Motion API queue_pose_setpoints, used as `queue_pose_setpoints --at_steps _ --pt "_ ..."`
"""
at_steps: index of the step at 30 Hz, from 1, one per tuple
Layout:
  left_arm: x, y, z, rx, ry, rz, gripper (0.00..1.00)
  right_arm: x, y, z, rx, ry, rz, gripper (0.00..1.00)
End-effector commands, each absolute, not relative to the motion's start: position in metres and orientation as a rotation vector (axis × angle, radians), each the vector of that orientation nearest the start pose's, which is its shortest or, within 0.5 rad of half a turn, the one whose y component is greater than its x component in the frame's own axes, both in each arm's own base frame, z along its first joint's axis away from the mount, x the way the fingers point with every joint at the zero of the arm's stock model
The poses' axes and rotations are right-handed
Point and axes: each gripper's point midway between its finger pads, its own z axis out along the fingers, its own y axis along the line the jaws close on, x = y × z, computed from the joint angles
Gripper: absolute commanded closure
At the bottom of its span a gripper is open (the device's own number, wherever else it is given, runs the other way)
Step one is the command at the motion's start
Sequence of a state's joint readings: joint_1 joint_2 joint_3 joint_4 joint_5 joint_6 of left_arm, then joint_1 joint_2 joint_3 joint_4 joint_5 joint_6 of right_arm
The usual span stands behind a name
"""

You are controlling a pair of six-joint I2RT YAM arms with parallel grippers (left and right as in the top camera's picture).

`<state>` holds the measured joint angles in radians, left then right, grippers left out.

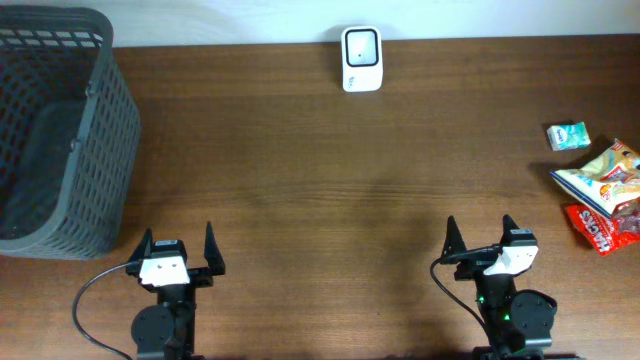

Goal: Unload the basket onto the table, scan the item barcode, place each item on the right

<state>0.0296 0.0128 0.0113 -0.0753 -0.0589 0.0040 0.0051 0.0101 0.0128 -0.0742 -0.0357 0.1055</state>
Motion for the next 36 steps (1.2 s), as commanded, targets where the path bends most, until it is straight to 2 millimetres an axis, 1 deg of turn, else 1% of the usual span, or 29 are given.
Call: queue_pose_setpoints --at_steps 1,4,36 --pt "0.2454 0.0163 0.1567 -0.047 1.649 0.078 0.01 0.2459 0.0062 0.1563 0.030 1.647 0.083 0.02" --pt "0.2454 0.0163 0.1567 -0.047 1.649 0.078 0.01 0.2459 0.0063 0.1563 -0.004 1.647 0.053 0.02" --pt "0.2454 0.0163 0.1567 -0.047 1.649 0.078 0.01 0.2459 0.0064 0.1566 -0.004 1.646 0.054 0.02"
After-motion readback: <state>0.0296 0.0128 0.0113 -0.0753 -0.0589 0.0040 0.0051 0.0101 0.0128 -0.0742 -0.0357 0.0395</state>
